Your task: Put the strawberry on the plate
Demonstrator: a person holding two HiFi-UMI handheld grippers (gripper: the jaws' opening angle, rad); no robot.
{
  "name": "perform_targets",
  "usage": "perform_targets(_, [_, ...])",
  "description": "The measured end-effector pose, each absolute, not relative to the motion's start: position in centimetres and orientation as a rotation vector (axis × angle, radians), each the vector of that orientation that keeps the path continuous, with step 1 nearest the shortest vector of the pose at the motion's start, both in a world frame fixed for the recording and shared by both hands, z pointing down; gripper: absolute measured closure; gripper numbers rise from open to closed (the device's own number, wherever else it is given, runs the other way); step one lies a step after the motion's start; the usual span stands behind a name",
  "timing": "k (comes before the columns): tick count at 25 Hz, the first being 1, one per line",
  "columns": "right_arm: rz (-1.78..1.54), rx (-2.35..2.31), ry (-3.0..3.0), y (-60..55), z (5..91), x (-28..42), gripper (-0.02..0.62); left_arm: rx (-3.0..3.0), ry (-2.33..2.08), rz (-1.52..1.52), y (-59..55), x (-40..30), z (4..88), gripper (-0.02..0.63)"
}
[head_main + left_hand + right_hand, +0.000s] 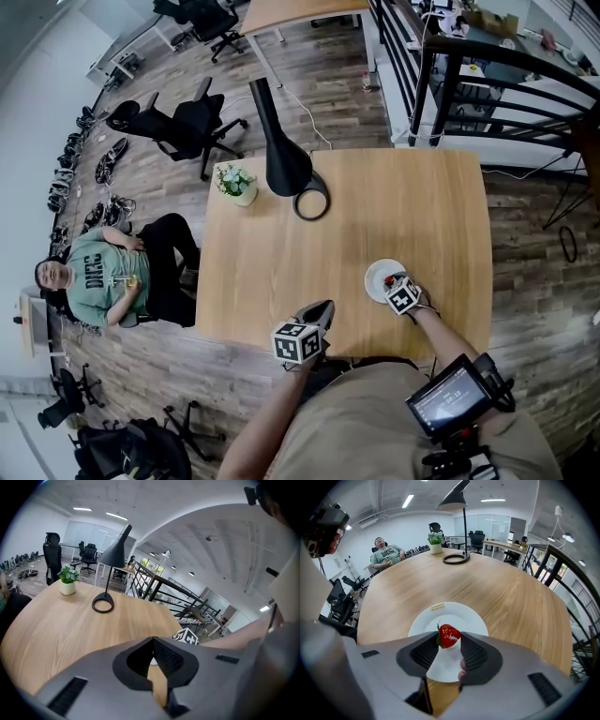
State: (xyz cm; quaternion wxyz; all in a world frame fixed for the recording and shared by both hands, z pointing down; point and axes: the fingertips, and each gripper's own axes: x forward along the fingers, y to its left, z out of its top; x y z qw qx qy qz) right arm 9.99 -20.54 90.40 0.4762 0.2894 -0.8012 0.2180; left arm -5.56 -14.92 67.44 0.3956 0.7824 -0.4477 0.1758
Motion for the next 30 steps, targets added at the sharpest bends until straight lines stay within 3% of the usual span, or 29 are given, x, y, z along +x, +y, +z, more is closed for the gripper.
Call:
perform_targets(16, [0.605,0.800,-2.045,-21.2,89.0,9.5,0.446,1.972,-1.169,0.415,-14.4,-6.2,66.9,0.603])
perform_targets(18, [0.611,0.828,-2.088,-21.5,87.7,9.5,0.410,1.981,-1.168,0.391,-14.4,-6.1,66.5,0.603])
perform_targets(23, [0.573,0.946,-2.194,-22.2,82.9,10.0,0.407,2.008,-1.167,0.312,-14.5,-5.8,65.0,0.603])
perform_targets(30, [0.399,1.289,-2.405,-24.5,69.2,12.7,0.407,2.063,-1.120,0.069,-16.4,-4.9,58.8,0.601])
